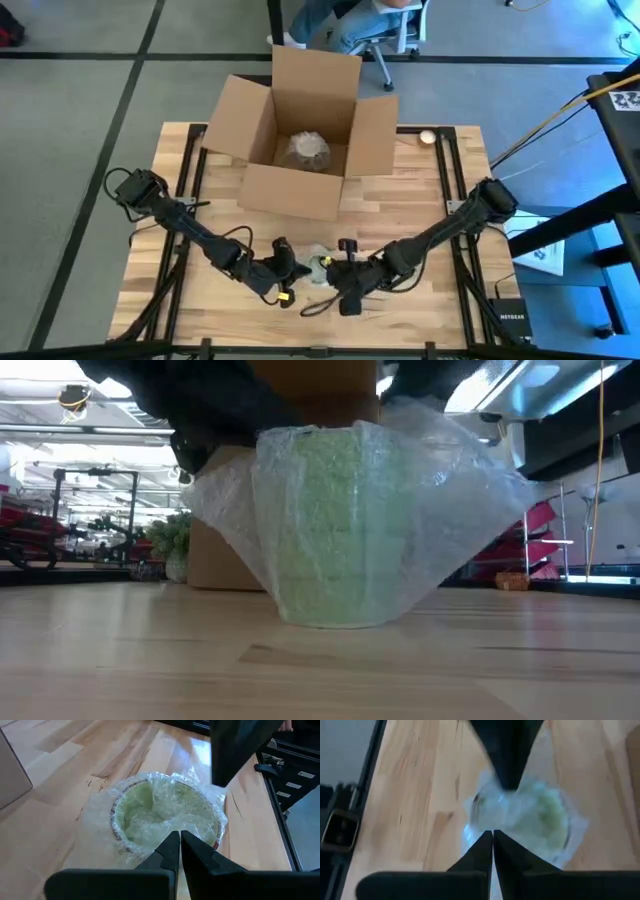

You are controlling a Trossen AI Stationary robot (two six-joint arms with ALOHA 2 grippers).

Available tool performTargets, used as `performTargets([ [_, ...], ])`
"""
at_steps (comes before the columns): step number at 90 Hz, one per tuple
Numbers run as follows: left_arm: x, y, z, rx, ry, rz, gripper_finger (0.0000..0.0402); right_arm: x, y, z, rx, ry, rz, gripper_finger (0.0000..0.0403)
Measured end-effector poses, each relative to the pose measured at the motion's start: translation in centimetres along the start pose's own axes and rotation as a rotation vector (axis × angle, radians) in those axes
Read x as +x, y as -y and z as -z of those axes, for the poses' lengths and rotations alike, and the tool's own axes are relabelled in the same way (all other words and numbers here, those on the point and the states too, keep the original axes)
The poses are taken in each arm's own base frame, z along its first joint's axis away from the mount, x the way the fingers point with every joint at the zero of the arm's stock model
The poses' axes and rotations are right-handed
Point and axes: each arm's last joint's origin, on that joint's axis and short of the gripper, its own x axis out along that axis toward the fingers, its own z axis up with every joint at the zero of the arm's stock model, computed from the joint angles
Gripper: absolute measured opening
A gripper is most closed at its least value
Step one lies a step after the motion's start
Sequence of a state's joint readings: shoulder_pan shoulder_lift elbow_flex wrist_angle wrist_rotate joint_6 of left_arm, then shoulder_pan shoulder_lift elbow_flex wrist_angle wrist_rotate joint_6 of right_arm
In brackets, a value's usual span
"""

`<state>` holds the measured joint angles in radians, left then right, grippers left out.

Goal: Wrap mug
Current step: Wrap the green mug with the transparent bubble wrap

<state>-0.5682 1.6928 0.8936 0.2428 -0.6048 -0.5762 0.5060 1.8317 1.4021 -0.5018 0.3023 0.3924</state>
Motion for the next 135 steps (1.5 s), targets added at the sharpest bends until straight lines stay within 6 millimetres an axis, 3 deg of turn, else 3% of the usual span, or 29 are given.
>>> performTargets([
  [18,0.0,0.0,0.0,-0.003,-0.001,0.0,0.0,1.3,1.2,0.0,-0.016,-0.043,0.024,0.0],
  [24,0.0,0.0,0.0,-0.004,-0.001,0.0,0.0,0.0,1.2,-0.2,-0.025,-0.062,0.022,0.0],
  [35,0.0,0.0,0.0,-0.006,-0.001,0.001,0.0,-3.9,0.8,0.2,-0.002,-0.122,-0.005,0.0],
  [42,0.0,0.0,0.0,-0.006,-0.001,0.001,0.0,-5.4,0.4,1.7,0.037,-0.211,0.018,0.0],
  [52,0.0,0.0,0.0,-0.006,-0.001,0.001,0.0,-5.5,-0.4,5.0,0.073,-0.346,0.079,0.0],
  [66,0.0,0.0,0.0,-0.005,-0.001,0.001,0.0,-3.2,-1.5,10.4,0.143,-0.378,0.078,0.0],
  [74,0.0,0.0,0.0,-0.003,0.0,0.001,0.0,-1.5,-1.8,11.7,0.208,-0.25,0.025,0.0],
  [95,0.0,0.0,0.0,-0.001,0.0,0.0,0.0,-0.7,-1.8,10.6,0.203,0.044,0.094,0.0],
  [111,0.0,0.0,0.0,-0.001,0.0,-0.001,0.0,-0.8,-2.1,8.8,0.151,0.153,0.053,0.0],
  [135,0.3,-0.3,-0.2,-0.008,-0.009,0.006,0.0,-0.2,-0.8,7.0,0.118,0.236,0.064,0.0],
])
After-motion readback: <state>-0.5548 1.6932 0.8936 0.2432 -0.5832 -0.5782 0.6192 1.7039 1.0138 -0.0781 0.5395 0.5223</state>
